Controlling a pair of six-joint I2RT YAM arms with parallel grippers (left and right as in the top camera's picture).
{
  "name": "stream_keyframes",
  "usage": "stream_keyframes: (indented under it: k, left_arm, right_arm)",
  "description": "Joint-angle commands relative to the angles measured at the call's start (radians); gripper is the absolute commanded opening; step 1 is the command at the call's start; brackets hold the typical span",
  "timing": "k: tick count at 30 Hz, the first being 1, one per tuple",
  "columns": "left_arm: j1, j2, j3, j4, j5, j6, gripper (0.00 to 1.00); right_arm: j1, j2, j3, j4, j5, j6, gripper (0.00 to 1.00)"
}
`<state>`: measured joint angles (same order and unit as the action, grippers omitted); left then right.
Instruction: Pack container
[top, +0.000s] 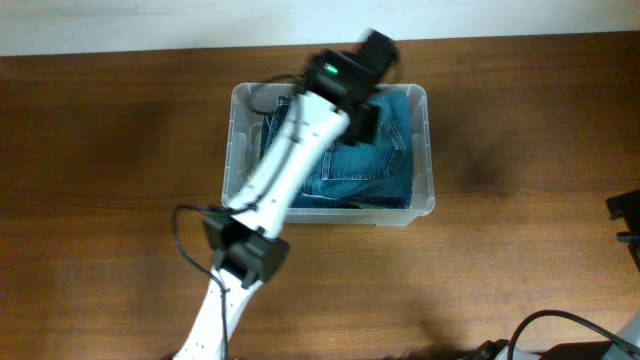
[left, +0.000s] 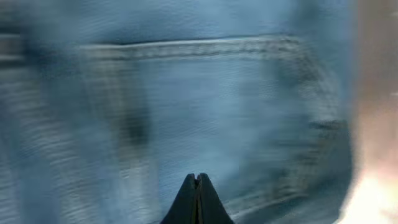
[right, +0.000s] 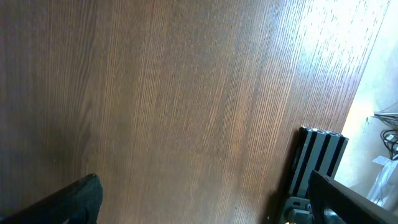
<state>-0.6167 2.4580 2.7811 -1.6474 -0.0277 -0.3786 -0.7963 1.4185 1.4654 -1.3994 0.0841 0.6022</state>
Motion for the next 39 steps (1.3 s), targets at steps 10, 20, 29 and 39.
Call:
stream_keyframes:
  k: [10,20,29,39]
  left_arm:
    - [0.103,-0.029,-0.257,-0.040,-0.042,0.035,0.01]
    - [0.109,-0.029,-0.507,0.050,-0.045,0.035,0.01]
    - [0.135,-0.042,-0.262,0.064,-0.125,0.036,0.01]
    - [0.156,-0.014,-0.196,0.203,-0.178,0.034,0.01]
  right_arm:
    - [-0.003,-0.001,-0.004,0.000,0.005,0.009,0.98]
    - [-0.003,-0.001,-0.004,0.000,0.005,0.009,0.98]
    - [-0.003,-0.001,-0.004,0.000,0.005,0.009,0.98]
    - [-0.003,-0.001,-0.004,0.000,0.005,0.009,0.98]
